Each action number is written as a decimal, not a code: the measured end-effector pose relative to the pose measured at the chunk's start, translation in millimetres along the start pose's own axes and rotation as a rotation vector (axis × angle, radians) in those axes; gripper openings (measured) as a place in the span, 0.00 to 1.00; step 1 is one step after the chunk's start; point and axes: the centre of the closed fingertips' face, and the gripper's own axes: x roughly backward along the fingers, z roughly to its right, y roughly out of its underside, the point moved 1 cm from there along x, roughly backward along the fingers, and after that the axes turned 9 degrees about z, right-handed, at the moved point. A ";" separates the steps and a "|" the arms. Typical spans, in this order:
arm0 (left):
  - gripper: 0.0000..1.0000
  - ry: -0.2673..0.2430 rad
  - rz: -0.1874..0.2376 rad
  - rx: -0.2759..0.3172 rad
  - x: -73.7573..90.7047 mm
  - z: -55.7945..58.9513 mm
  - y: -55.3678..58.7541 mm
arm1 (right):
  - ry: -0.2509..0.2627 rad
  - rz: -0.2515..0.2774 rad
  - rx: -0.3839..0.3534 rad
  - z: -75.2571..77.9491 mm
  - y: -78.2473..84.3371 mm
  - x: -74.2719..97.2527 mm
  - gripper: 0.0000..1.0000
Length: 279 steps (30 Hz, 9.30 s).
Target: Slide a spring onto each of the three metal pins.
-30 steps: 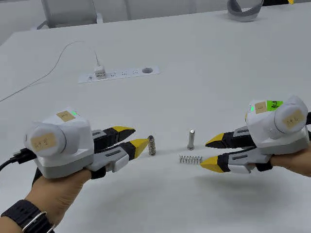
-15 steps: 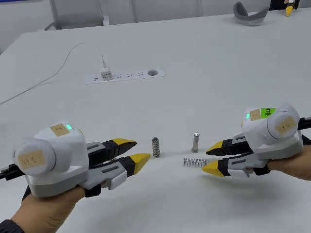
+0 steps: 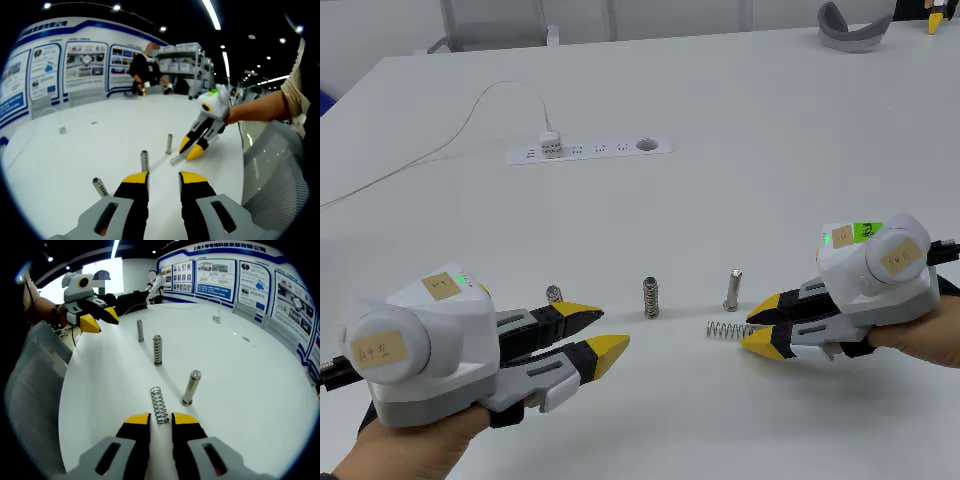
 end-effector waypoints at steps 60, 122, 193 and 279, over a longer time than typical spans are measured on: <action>0.18 0.312 -0.125 -0.170 -38.8 55.2 22.9 | -0.268 -0.058 0.248 -78.1 -50.2 11.2 0.11; 0.10 0.345 -0.090 -0.188 -46.8 64.2 11.4 | -0.238 0.113 0.207 -91.6 -105.6 11.2 0.12; 0.50 0.030 0.011 -0.002 37.9 -10.5 18.1 | -0.073 0.162 0.117 -40.5 -108.8 38.6 0.12; 0.50 -0.056 0.009 0.039 54.4 -32.9 25.0 | 0.089 0.118 -0.013 32.8 -75.9 15.9 0.12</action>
